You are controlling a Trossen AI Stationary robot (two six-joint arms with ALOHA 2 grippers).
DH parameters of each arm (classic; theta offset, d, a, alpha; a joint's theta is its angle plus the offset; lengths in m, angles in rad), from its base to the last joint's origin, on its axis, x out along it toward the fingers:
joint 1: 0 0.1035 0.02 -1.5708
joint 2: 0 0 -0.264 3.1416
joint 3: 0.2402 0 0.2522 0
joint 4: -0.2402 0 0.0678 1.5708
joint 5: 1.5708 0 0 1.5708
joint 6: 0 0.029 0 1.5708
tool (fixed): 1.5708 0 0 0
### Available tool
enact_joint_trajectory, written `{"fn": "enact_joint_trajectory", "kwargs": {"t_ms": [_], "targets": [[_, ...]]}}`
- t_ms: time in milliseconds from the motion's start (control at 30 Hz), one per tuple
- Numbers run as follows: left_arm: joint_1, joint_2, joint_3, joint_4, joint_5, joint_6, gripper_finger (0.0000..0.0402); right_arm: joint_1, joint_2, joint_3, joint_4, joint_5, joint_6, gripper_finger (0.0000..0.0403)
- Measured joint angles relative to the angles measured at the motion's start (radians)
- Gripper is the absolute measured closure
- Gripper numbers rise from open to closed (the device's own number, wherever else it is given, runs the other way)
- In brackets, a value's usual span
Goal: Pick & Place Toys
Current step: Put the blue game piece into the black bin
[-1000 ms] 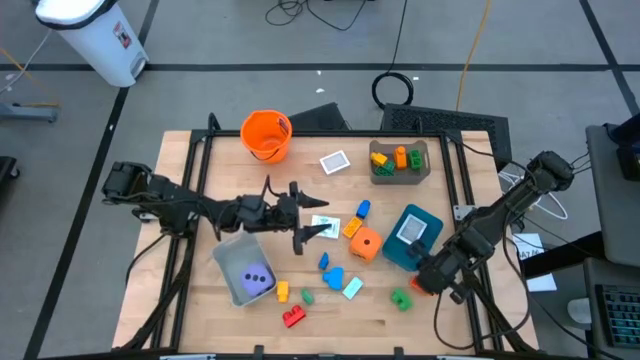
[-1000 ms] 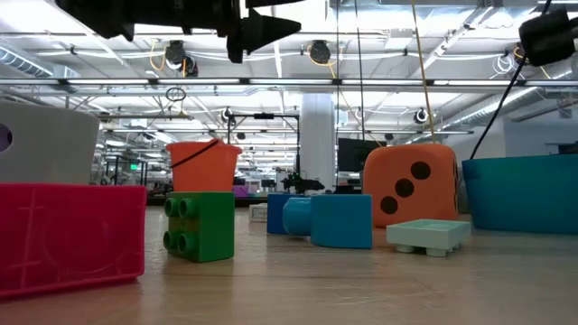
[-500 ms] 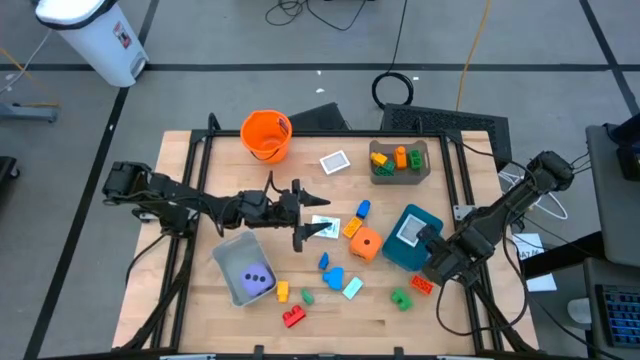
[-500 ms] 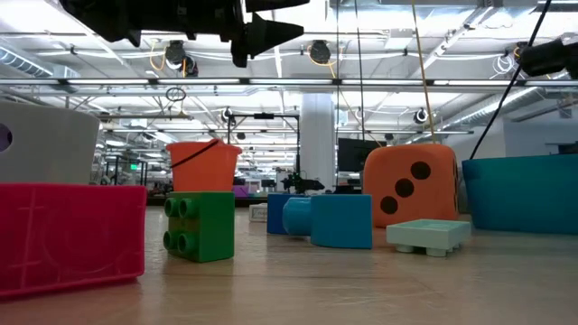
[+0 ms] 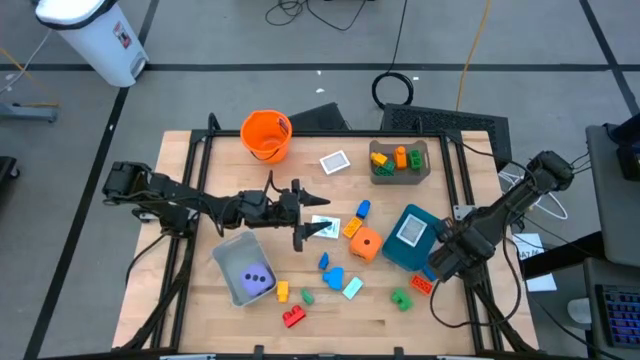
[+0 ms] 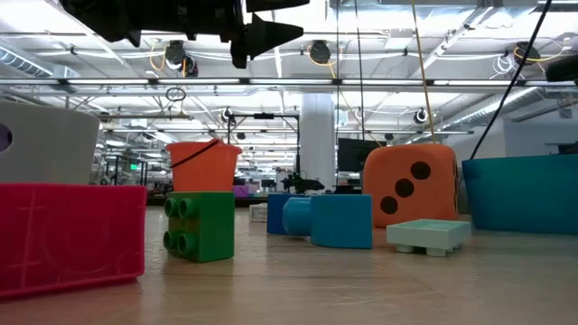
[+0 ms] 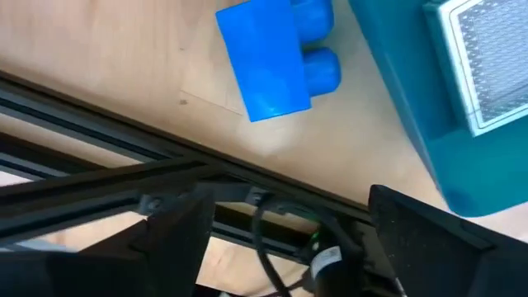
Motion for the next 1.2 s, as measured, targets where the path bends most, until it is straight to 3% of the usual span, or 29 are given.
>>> {"fn": "enact_joint_trajectory", "kwargs": {"t_ms": [967, 1200], "targets": [[0.000, 0.001, 0.000, -0.053, 0.000, -0.024, 0.0117, 0.047, 0.005, -0.255, 0.492, 0.030, 0.138, 0.0085], [-0.001, 0.001, 0.000, -0.054, 0.001, -0.030, 0.0117, 0.047, 0.038, -0.270, 0.500, 0.062, 0.149, 0.0085]]}}
